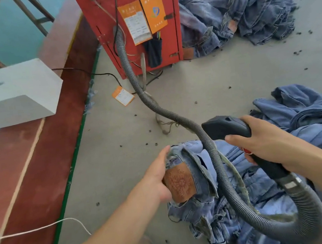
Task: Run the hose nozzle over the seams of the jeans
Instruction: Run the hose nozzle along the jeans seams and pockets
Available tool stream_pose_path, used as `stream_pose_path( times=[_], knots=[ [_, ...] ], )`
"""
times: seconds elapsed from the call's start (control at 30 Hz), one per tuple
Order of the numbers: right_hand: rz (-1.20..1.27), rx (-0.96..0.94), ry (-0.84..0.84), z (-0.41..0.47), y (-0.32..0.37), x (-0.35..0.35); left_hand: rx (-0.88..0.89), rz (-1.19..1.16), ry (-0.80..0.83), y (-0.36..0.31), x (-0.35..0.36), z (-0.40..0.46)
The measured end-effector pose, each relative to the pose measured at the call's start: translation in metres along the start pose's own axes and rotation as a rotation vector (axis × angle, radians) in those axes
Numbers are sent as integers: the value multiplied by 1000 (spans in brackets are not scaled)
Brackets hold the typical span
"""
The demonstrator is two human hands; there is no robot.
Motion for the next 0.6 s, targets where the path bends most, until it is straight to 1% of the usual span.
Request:
stream_pose_path(
  times=[0.1, 0.17, 0.23, 0.37, 0.43, 0.5, 0.53, 0.6],
  knots=[
    [-73, -9, 24, -5, 4, -2, 8, 83, -27, -1, -6, 4],
    [-113, -21, 63, -8, 8, -1, 34, 111, -14, -5, -8, 7],
    [-173, -34, 129, -12, 10, 2, 70, 119, 32, -10, -9, 11],
    [-301, -14, 313, -18, 8, 20, 106, 170, 144, -10, -4, 14],
    [-334, -11, 373, -19, 7, 30, 128, 203, 185, -7, 0, 14],
    [-325, -34, 361, -16, 7, 37, 193, 233, 225, -8, 5, 12],
    [-302, -53, 321, -13, 8, 38, 223, 239, 244, -9, 7, 11],
    [-209, -72, 177, -9, 10, 31, 242, 284, 280, -7, 12, 10]
  ],
)
Point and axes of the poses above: each hand's wrist, its own z-axis towards the middle knuckle, its own x-axis out of the palm, y = z × x, the point moved 7 cm from there along z, towards the middle knuckle, and after that the axes turned 15 degrees about y, right-handed, at the moved point
